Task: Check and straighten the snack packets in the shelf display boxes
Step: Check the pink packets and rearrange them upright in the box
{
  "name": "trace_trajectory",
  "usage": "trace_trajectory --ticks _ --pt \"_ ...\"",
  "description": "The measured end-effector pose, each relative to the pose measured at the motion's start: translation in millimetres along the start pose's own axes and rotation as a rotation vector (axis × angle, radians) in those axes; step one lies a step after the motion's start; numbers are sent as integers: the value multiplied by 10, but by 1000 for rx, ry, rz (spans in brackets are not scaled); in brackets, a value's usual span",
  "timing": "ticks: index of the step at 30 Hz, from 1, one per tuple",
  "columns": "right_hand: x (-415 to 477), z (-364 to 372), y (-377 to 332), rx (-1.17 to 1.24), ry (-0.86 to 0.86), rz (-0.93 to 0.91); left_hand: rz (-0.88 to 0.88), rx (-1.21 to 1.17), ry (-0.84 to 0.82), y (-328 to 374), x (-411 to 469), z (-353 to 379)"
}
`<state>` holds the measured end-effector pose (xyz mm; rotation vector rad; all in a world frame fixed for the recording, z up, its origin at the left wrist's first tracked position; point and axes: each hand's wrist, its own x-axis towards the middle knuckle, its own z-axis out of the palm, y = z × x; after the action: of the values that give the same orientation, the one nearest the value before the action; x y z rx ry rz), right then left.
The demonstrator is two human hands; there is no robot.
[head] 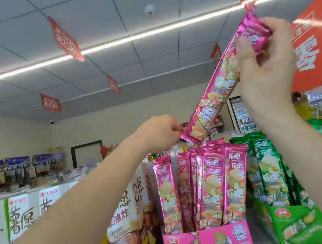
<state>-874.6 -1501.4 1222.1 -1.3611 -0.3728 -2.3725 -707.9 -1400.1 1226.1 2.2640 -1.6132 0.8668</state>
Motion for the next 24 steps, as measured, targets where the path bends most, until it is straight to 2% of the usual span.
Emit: trace_trajectory --ticks 3,6,9,13,18,20,22,24 --pt "-54 103 165 -78 -27 14 6 58 -265 -59 299 163" --pt "-106 152 328 -149 -75 52 -62 89 -555 -117 473 363" --pt "-130 193 497 -176 -109 120 -70 91 -731 -113 514 474" --pt "-164 305 703 -217 -218 216 -61 93 -715 -116 495 498" --pt "-228 486 853 -198 -528 435 -91 209 -656 -173 485 445" --pt "-225 524 863 -186 -599 500 -128 190 -666 -210 484 418" --pt "-194 541 862 -172 -641 522 -157 139 -673 -232 471 379" --pt "-166 550 870 -209 -700 460 -152 122 -670 -257 456 332"
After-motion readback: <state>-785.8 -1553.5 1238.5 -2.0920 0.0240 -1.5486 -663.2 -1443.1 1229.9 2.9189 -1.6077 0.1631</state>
